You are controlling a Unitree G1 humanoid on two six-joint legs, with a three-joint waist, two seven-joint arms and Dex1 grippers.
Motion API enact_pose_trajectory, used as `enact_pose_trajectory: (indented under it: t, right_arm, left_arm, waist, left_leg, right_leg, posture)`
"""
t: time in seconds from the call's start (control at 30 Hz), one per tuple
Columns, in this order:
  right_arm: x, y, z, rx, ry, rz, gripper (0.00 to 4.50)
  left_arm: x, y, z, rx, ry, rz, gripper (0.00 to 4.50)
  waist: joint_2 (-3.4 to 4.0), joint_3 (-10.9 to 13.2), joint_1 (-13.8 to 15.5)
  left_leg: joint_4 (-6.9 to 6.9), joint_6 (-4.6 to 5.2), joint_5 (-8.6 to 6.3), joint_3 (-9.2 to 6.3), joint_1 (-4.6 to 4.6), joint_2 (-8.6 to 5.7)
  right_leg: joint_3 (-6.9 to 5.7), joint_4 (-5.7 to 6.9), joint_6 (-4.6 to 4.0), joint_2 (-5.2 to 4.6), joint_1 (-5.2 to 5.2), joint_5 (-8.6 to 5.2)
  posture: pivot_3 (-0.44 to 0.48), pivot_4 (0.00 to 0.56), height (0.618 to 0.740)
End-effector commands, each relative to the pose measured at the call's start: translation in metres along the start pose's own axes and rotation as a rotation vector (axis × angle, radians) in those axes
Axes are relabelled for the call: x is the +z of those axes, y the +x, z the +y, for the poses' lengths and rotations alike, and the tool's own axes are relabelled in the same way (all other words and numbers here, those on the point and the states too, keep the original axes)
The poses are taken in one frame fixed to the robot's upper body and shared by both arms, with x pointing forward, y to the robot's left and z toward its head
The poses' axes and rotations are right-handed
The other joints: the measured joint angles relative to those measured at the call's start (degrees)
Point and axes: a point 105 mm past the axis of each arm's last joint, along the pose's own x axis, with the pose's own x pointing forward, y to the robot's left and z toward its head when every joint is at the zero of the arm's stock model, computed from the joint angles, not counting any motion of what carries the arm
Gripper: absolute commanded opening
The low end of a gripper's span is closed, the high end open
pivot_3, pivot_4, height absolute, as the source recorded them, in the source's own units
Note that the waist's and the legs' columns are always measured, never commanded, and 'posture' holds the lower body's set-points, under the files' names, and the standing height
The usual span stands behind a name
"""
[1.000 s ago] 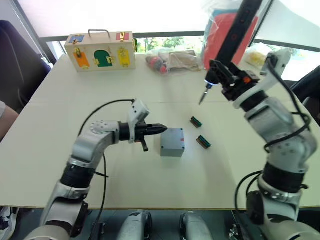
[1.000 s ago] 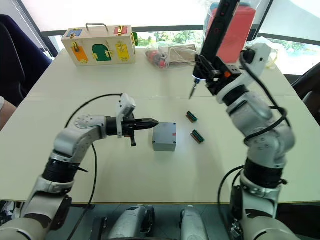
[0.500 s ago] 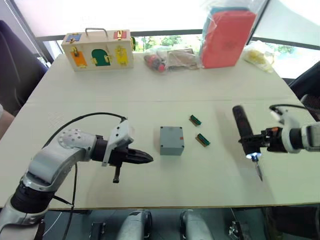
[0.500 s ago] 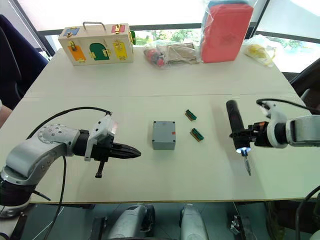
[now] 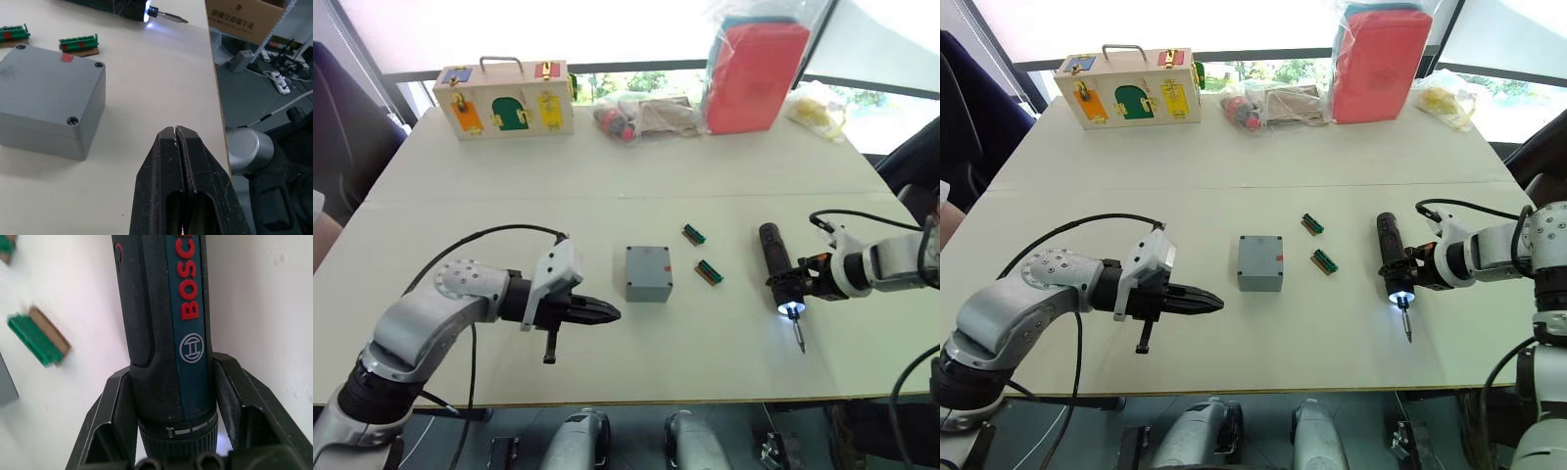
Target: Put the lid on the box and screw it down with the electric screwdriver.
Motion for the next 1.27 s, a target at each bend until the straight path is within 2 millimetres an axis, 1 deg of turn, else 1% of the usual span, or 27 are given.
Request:
enact_pose_trajectory:
  t: [0.03, 0.1, 0.13, 0.17, 0.23, 0.3, 0.33, 0.4, 0.43, 0.47, 0.5, 0.53, 0.57, 0.6, 0.63, 0.67, 0.7, 0.73, 0.77, 0.8, 0.83, 0.9, 0.93, 0.97, 1.03, 1.13, 1.27]
  right_arm:
    - [0.010, -0.003, 0.001, -0.005, 0.020, -0.044, 3.30]
    - [0.010, -0.002, 0.000, 0.001, 0.032, -0.047, 4.10]
    - [0.010, -0.003, -0.001, -0.006, 0.033, -0.051, 4.41]
    - [0.010, -0.004, -0.002, -0.011, 0.029, -0.058, 4.46]
    - [0.014, -0.009, -0.002, -0.030, -0.006, -0.090, 4.46]
    - [0.025, -0.016, -0.001, -0.069, -0.082, -0.186, 4.46]
    - [0.039, -0.025, 0.005, -0.064, -0.124, -0.293, 4.46]
    - [0.057, -0.042, 0.019, -0.032, -0.229, -0.461, 4.46]
    - [0.061, -0.050, 0.026, -0.017, -0.291, -0.539, 4.46]
    - [0.064, -0.062, 0.043, 0.059, -0.389, -0.656, 4.46]
    - [0.063, -0.071, 0.056, 0.114, -0.459, -0.736, 4.46]
    - [0.057, -0.076, 0.067, 0.141, -0.555, -0.807, 4.46]
    - [0.052, -0.079, 0.074, 0.155, -0.619, -0.846, 4.46]
    - [0.045, -0.078, 0.078, 0.169, -0.658, -0.856, 4.46]
    - [0.029, -0.074, 0.086, 0.241, -0.698, -0.825, 4.46]
    - [0.017, -0.071, 0.091, 0.295, -0.719, -0.799, 4.46]
    - [-0.007, -0.065, 0.099, 0.381, -0.782, -0.732, 4.46]
    - [-0.040, -0.059, 0.107, 0.509, -0.808, -0.607, 4.46]
    - [-0.062, -0.056, 0.111, 0.593, -0.817, -0.521, 4.46]
    - [-0.081, -0.055, 0.114, 0.655, -0.826, -0.451, 4.46]
    - [-0.093, -0.055, 0.115, 0.689, -0.826, -0.405, 4.46]
    - [-0.125, -0.049, 0.111, 0.736, -0.845, -0.262, 4.46]
    - [-0.140, -0.045, 0.108, 0.744, -0.859, -0.192, 4.46]
    - [-0.149, -0.042, 0.106, 0.748, -0.871, -0.149, 4.46]
    - [-0.156, -0.039, 0.103, 0.765, -0.861, -0.128, 4.46]
    - [-0.154, -0.034, 0.099, 0.770, -0.840, -0.145, 4.46]
    - [-0.156, -0.029, 0.095, 0.765, -0.852, -0.138, 4.46]
  left_arm:
    - [0.005, -0.003, -0.002, 0.004, 0.021, -0.012, 0.00]
    - [0.002, -0.004, 0.001, 0.030, 0.022, -0.001, 0.00]
    - [0.000, -0.005, 0.008, 0.079, 0.050, 0.008, 0.00]
    - [-0.002, -0.005, 0.013, 0.116, 0.057, 0.010, 0.00]
    - [-0.002, -0.007, 0.019, 0.147, 0.060, -0.005, 0.00]
    - [0.001, -0.010, 0.021, 0.167, 0.063, -0.030, 0.00]
    - [0.003, -0.014, 0.024, 0.179, 0.047, -0.047, 0.00]
    - [0.008, -0.022, 0.027, 0.189, -0.016, -0.095, 0.00]
    - [0.008, -0.026, 0.031, 0.208, -0.060, -0.114, 0.00]
    - [0.005, -0.032, 0.030, 0.217, -0.097, -0.109, 0.00]
    - [0.003, -0.035, 0.029, 0.223, -0.119, -0.102, 0.00]
    - [-0.001, -0.039, 0.025, 0.220, -0.146, -0.090, 0.00]
    - [-0.003, -0.042, 0.022, 0.216, -0.163, -0.083, 0.00]
    - [-0.005, -0.043, 0.019, 0.210, -0.180, -0.078, 0.00]
    - [-0.009, -0.044, 0.013, 0.202, -0.205, -0.066, 0.00]
    - [-0.011, -0.045, 0.009, 0.197, -0.222, -0.057, 0.00]
    - [-0.017, -0.045, 0.000, 0.183, -0.260, -0.046, 0.00]
    - [-0.024, -0.044, -0.012, 0.166, -0.307, -0.038, 0.00]
    - [-0.028, -0.043, -0.020, 0.154, -0.338, -0.033, 0.00]
    - [-0.031, -0.042, -0.028, 0.143, -0.367, -0.032, 0.00]
    - [-0.033, -0.041, -0.034, 0.135, -0.386, -0.034, 0.00]
    - [-0.041, -0.037, -0.052, 0.118, -0.432, -0.021, 0.00]
    - [-0.045, -0.035, -0.059, 0.116, -0.454, -0.018, 0.00]
    - [-0.047, -0.034, -0.063, 0.117, -0.469, -0.017, 0.00]
    - [-0.055, -0.035, -0.067, 0.129, -0.490, 0.002, 0.00]
    - [-0.065, -0.038, -0.069, 0.157, -0.509, 0.028, 0.00]
    - [-0.065, -0.038, -0.066, 0.168, -0.511, 0.007, 0.00]
  waist:
    - [0.00, 0.00, 0.00]
    - [0.00, 0.00, -0.01]
    - [0.00, -0.01, 0.00]
    - [0.00, -0.01, 0.12]
    - [0.00, -0.01, 0.30]
    - [0.00, -0.01, 0.44]
    - [0.00, -0.01, 0.46]
    - [0.02, 0.00, 0.39]
    - [0.02, 0.00, 0.32]
    - [0.03, -0.01, 0.25]
    - [0.02, -0.01, 0.26]
    - [0.02, -0.01, 0.23]
    - [0.02, -0.01, 0.13]
    - [0.02, -0.02, 0.11]
    - [0.02, -0.02, 0.06]
    - [0.00, -0.02, 0.05]
    - [-0.01, -0.03, 0.06]
    - [-0.01, -0.03, 0.08]
    - [0.00, -0.03, 0.16]
    - [0.00, -0.02, 0.24]
    - [0.00, -0.02, 0.33]
    - [0.00, -0.02, 0.40]
    - [0.00, -0.03, 0.43]
    - [-0.01, -0.04, 0.60]
    - [-0.06, -0.07, 0.90]
    - [-0.04, -0.08, 1.40]
    - [-0.05, -0.07, 1.54]
  left_leg:
    - [0.04, 0.01, 0.00, 0.00, 0.01, 0.00]
    - [0.13, 0.03, -0.02, -0.01, 0.02, 0.03]
    - [0.19, 0.06, -0.04, -0.02, 0.03, 0.07]
    - [0.23, 0.08, -0.05, -0.03, 0.05, 0.08]
    - [0.27, 0.10, -0.07, -0.05, 0.05, 0.08]
    - [0.29, 0.13, -0.08, -0.06, 0.05, 0.07]
    - [0.29, 0.14, -0.09, -0.06, 0.04, 0.07]
    - [0.30, 0.15, -0.10, -0.04, 0.01, 0.07]
    - [0.30, 0.14, -0.09, -0.03, 0.00, 0.07]
    - [0.30, 0.14, -0.09, -0.04, 0.00, 0.08]
    - [0.29, 0.13, -0.09, -0.05, 0.01, 0.09]
    - [0.29, 0.13, -0.09, -0.10, 0.01, 0.16]
    - [0.29, 0.13, -0.09, -0.10, 0.01, 0.18]
    - [0.27, 0.13, -0.08, -0.11, 0.02, 0.19]
    - [0.28, 0.13, -0.09, -0.12, 0.04, 0.22]
    - [0.29, 0.12, -0.08, -0.11, 0.05, 0.22]
    - [0.32, 0.10, -0.07, -0.11, 0.05, 0.22]
    - [0.35, 0.11, -0.07, -0.11, 0.11, 0.22]
    - [0.35, 0.11, -0.08, -0.12, 0.12, 0.21]
    - [0.33, 0.13, -0.11, -0.16, 0.17, 0.22]
    - [0.33, 0.14, -0.12, -0.18, 0.26, 0.23]
    - [0.34, 0.13, -0.14, -0.19, 0.33, 0.22]
    - [0.34, 0.12, -0.15, -0.17, 0.47, 0.20]
    - [0.32, 0.13, -0.18, -0.16, 0.64, 0.18]
    - [0.25, 0.02, -0.34, -0.14, 0.99, 0.17]
    - [0.23, -0.08, -0.40, -0.13, 1.00, 0.17]
    - [0.13, -0.09, -0.40, -0.12, 0.96, 0.11]
  right_leg:
    - [0.00, 0.00, 0.01, 0.03, 0.04, 0.01]
    - [0.00, 0.00, 0.02, 0.15, 0.11, 0.04]
    - [0.00, 0.00, 0.02, 0.19, 0.16, 0.04]
    - [0.00, -0.01, 0.02, 0.20, 0.21, 0.04]
    - [-0.01, -0.02, 0.02, 0.20, 0.26, 0.04]
    - [0.00, -0.03, 0.02, 0.19, 0.27, 0.04]
    - [0.00, -0.03, 0.02, 0.18, 0.27, 0.05]
    - [0.00, -0.01, 0.04, 0.17, 0.20, 0.06]
    - [0.01, 0.00, 0.08, 0.19, 0.17, 0.08]
    - [0.00, 0.04, 0.21, 0.21, 0.16, 0.15]
    - [-0.02, 0.04, 0.22, 0.25, 0.15, 0.16]
    - [-0.03, 0.04, 0.23, 0.35, 0.17, 0.15]
    - [-0.04, 0.03, 0.23, 0.38, 0.18, 0.15]
    - [-0.04, 0.03, 0.24, 0.40, 0.19, 0.14]
    - [-0.02, 0.02, 0.25, 0.42, 0.21, 0.14]
    - [-0.02, 0.04, 0.25, 0.41, 0.22, 0.14]
    - [-0.02, 0.06, 0.25, 0.41, 0.23, 0.14]
    - [0.04, 0.06, 0.25, 0.37, 0.32, 0.14]
    - [0.05, 0.06, 0.25, 0.35, 0.34, 0.14]
    - [0.06, 0.00, 0.23, 0.27, 0.42, 0.13]
    - [0.06, -0.02, 0.22, 0.22, 0.51, 0.13]
    - [0.04, -0.02, 0.20, 0.08, 0.58, 0.13]
    - [0.03, -0.06, -0.01, -0.01, 0.71, 0.02]
    - [0.03, -0.12, -0.07, -0.07, 0.87, -0.01]
    - [0.02, -0.20, -0.20, -0.14, 1.05, -0.10]
    - [0.03, -0.23, -0.24, -0.16, 0.92, -0.13]
    - [0.02, -0.28, -0.29, -0.20, 0.83, -0.15]
  posture:
    - [0.000, 0.150, 0.740]
    - [0.000, 0.150, 0.740]
    - [0.000, 0.150, 0.740]
    - [0.000, 0.150, 0.740]
    - [0.000, 0.150, 0.740]
    - [0.000, 0.150, 0.740]
    - [0.000, 0.150, 0.740]
    - [0.000, 0.150, 0.740]
    - [0.000, 0.150, 0.740]
    - [0.000, 0.150, 0.740]
    - [0.000, 0.150, 0.740]
    - [0.000, 0.150, 0.740]
    - [0.000, 0.150, 0.740]
    - [0.000, 0.150, 0.740]
    - [0.000, 0.150, 0.740]
    - [0.000, 0.150, 0.740]
    - [0.000, 0.150, 0.740]
    - [0.000, 0.150, 0.740]
    - [0.000, 0.150, 0.740]
    - [0.000, 0.150, 0.740]
    - [0.000, 0.150, 0.740]
    - [0.000, 0.150, 0.740]
    - [0.000, 0.150, 0.740]
    - [0.000, 0.150, 0.740]
    - [0.000, 0.150, 0.740]
    - [0.000, 0.150, 0.740]
    - [0.000, 0.150, 0.740]
